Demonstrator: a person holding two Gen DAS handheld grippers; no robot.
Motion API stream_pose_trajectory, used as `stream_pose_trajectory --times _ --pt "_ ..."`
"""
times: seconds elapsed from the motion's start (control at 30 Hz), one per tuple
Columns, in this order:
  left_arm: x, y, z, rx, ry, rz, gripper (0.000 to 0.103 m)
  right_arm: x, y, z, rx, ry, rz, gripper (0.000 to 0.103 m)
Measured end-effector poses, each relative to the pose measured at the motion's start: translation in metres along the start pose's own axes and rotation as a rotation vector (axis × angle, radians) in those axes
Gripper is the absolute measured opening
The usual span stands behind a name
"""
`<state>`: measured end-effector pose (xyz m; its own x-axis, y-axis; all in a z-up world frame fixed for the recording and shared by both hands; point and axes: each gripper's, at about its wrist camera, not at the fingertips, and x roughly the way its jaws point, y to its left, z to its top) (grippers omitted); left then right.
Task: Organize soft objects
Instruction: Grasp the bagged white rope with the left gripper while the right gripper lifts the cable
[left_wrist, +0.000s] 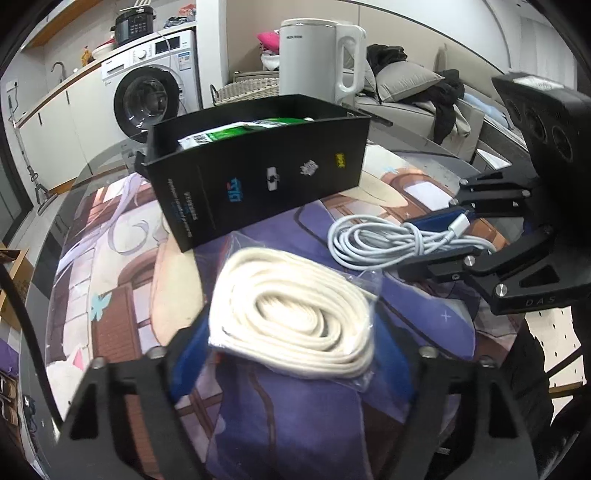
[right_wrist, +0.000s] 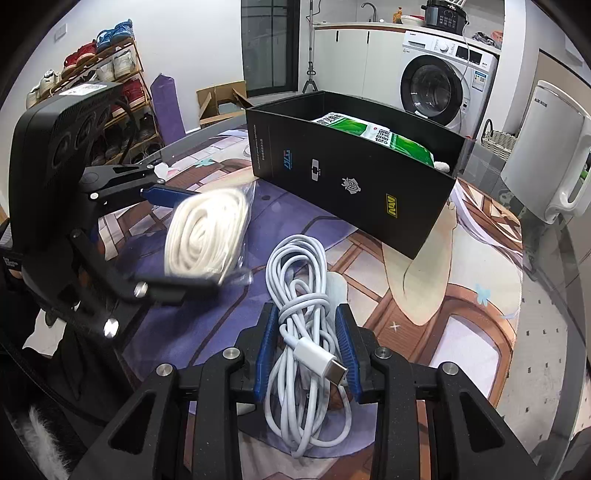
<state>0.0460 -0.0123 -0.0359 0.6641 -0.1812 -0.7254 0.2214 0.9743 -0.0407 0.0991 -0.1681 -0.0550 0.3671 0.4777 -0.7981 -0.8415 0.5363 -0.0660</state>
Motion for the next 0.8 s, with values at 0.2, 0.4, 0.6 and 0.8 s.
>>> stream_pose_trajectory --times 0.2,0.4,0.6,0.8 --pt "-0.003 0.007 0.001 -0.031 -0.008 -0.013 0.064 0.0 0.0 0.0 0.0 -0.001 0.0 0.033" --pt "-0.007 0.007 0.003 -0.036 -0.027 -0.015 0.061 -0.002 0.0 0.001 -0.005 -0.012 -0.009 0.029" --pt "-0.014 0.01 0.007 -0.043 -0.053 -0.016 0.061 -0.009 -0.003 0.004 0.003 -0.038 -0.005 0.028" --pt "-0.022 0.011 0.01 -0.048 -0.082 -0.016 0.061 -0.018 -0.007 0.007 0.008 -0.069 0.002 0.028"
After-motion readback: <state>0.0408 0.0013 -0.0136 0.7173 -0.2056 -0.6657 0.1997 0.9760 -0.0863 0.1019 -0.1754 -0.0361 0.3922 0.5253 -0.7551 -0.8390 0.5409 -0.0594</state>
